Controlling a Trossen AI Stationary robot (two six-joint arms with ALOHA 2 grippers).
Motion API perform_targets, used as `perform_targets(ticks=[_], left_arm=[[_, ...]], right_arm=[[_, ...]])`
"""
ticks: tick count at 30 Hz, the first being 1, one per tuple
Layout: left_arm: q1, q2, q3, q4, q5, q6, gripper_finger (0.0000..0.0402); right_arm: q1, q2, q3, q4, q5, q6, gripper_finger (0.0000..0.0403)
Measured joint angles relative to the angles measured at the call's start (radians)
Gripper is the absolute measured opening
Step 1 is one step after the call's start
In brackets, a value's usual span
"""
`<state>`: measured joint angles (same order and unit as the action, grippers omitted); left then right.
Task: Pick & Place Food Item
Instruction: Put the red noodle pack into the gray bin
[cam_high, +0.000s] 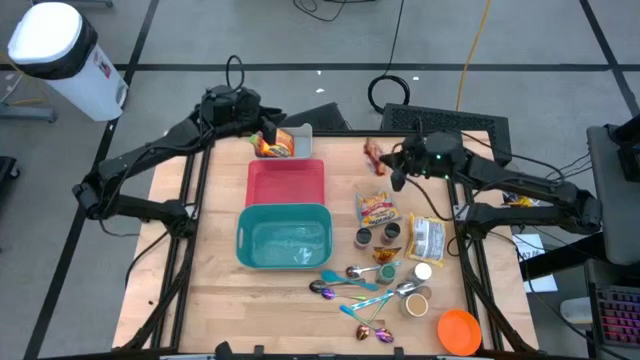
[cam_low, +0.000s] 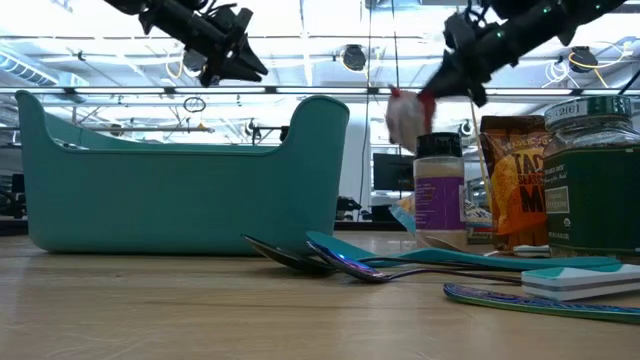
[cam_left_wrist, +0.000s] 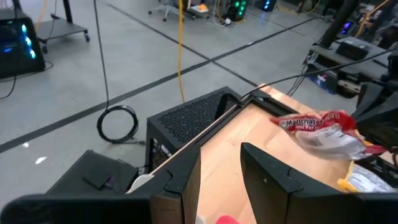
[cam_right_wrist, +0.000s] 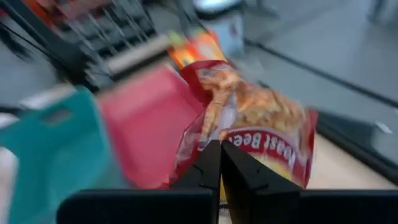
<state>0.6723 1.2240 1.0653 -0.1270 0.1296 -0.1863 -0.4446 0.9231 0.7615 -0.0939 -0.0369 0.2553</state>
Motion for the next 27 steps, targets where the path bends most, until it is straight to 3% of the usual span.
perform_targets(ticks=[12,17,21,27], left_arm=[[-0.105,0.001,0.0,0.16,-0.001,0.022,0.012],[-0.149,0.036,0.0,0.205,-0.058,-0.033,0.0124],[-0.166,0.09,0.0,0.248,-0.037,-0.126,0.0161],[-0.19,0.206,0.051,0.239,0.038,-0.242,0.0257]], right_arm=[[0.001,0.153,-0.208,0.82,-0.005,0.021,0.0],[0.027,0.282,-0.229,1.006,0.115,0.006,0.0],[0.046,0.381,-0.229,1.136,0.179,-0.044,0.0],[0.068,0.469,-0.229,1.26,0.342,-0.126,0.0]])
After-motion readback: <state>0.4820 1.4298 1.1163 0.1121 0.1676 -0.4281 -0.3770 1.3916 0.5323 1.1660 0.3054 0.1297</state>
